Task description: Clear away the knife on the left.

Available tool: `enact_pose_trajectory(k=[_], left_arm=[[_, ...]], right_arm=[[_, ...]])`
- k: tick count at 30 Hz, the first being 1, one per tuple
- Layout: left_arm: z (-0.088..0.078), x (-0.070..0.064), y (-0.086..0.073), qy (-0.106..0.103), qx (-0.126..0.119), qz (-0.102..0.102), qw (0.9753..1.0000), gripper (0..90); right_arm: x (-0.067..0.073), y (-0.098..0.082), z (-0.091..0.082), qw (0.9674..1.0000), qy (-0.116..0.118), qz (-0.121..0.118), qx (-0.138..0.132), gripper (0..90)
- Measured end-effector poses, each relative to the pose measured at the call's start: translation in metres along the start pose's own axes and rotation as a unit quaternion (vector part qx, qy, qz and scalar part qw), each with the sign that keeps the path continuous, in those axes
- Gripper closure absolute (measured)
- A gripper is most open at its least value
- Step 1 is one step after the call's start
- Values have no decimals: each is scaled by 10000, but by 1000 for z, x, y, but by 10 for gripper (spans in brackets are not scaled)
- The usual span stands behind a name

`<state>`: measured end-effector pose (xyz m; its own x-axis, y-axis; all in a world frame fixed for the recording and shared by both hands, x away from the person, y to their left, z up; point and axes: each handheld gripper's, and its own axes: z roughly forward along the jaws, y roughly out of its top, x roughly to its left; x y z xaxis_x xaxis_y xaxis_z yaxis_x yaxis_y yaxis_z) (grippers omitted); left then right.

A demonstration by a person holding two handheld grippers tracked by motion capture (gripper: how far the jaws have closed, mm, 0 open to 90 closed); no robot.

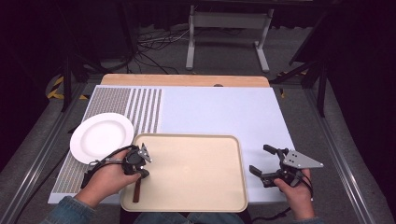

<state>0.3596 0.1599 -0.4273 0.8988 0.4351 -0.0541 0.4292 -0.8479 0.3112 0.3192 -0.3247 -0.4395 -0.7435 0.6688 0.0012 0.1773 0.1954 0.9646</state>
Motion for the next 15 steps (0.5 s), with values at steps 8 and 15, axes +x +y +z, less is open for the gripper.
enact_pose_trajectory(k=[8,15], left_arm=[[0,2,-2,7,-37,-87,10000,897],[-6,1,-2,-36,-172,-109,9998,823]], right_arm=[[0,0,1,10000,3,-5,2,34],[0,0,0,10000,4,-7,-5,34]])
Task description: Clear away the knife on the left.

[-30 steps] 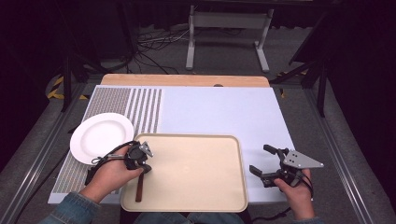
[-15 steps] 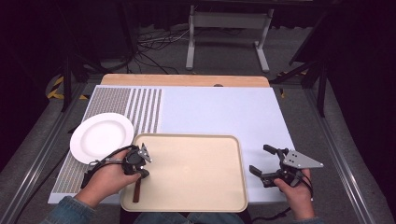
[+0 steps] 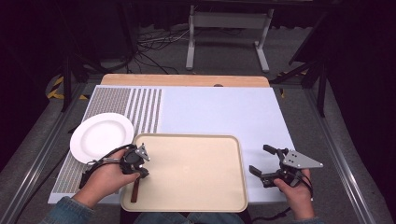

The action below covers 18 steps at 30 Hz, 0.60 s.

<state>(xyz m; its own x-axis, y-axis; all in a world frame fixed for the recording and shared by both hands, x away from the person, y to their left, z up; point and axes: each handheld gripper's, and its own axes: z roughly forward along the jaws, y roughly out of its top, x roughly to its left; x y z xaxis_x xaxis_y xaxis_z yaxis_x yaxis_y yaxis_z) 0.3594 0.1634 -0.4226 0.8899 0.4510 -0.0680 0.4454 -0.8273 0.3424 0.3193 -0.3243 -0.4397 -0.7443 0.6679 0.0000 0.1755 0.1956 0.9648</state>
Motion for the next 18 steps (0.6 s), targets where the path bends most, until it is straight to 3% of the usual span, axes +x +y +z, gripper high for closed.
enact_pose_trajectory(k=[2,4,5,6,9,12,18], left_arm=[[-5,-1,1,-6,-91,-41,10000,799],[-9,-1,2,9,-220,-44,9997,692],[-12,-2,3,16,-285,-81,9996,692],[-15,-2,4,62,-413,-119,9991,642],[-20,-4,5,223,-734,-176,9969,376],[-25,-3,5,263,-1047,-167,9940,230],[-35,-2,0,385,-1479,-119,9882,145]], right_arm=[[0,0,0,10000,4,-3,7,34],[0,0,0,10000,-8,-13,19,35],[0,0,0,10000,-8,-13,19,35],[0,0,0,10000,-1,-7,8,35],[0,1,-1,10000,-3,-20,4,35],[0,0,0,10000,-8,-7,10,35],[0,0,-1,10000,-5,7,-12,34]])
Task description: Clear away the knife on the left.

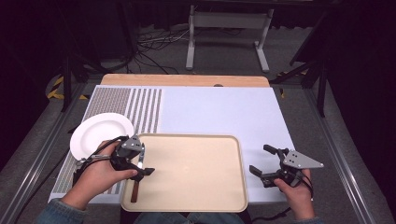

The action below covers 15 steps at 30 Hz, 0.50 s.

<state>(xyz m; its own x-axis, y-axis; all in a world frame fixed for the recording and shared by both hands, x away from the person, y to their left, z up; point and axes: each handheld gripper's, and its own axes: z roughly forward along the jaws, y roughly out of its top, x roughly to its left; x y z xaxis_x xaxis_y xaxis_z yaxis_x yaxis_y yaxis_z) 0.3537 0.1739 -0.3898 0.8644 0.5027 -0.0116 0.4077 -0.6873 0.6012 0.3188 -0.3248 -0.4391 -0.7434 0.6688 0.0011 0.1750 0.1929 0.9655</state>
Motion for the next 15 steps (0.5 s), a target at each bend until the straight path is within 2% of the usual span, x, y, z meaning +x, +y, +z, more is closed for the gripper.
enact_pose_trajectory(k=[8,12,15], left_arm=[[-13,5,-12,129,-522,41,9985,107],[-21,9,-23,162,-912,-13,9957,93],[-27,12,-32,246,-1199,-51,9925,82]], right_arm=[[0,0,0,10000,-4,-4,-3,34],[0,0,0,10000,-1,3,-8,34],[0,0,0,10000,-9,-17,-1,34]])
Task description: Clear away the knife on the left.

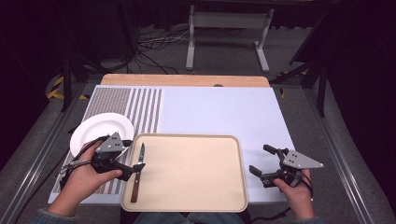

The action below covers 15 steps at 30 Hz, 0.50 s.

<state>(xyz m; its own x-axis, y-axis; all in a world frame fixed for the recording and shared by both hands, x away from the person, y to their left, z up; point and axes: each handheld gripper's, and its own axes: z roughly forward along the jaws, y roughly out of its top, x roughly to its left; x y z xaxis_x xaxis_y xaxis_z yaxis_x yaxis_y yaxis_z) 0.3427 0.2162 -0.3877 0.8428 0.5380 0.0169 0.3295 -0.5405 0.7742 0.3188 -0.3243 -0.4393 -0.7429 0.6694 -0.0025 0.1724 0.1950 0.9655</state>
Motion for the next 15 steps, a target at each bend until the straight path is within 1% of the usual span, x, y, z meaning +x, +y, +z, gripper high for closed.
enact_pose_trajectory(k=[1,2,3,8,11,12,14,15], left_arm=[[0,0,0,0,0,0,10000,80],[-4,1,-5,21,-148,-17,9999,78],[-4,1,-5,21,-148,-17,9999,78],[-13,5,-17,135,-479,-36,9988,74],[-19,8,-27,212,-715,-83,9972,72],[-20,8,-30,198,-765,-135,9968,72],[-21,9,-35,227,-871,-140,9958,69],[-23,9,-39,237,-957,-157,9950,68]], right_arm=[[0,0,0,10000,0,0,0,34],[0,0,0,10000,8,12,-16,34],[0,0,0,10000,8,12,-16,34],[0,0,0,10000,3,7,15,33],[0,0,0,10000,7,3,16,33],[0,0,0,10000,2,6,15,33],[0,0,0,10000,1,6,15,33],[0,0,0,10000,4,2,16,33]])
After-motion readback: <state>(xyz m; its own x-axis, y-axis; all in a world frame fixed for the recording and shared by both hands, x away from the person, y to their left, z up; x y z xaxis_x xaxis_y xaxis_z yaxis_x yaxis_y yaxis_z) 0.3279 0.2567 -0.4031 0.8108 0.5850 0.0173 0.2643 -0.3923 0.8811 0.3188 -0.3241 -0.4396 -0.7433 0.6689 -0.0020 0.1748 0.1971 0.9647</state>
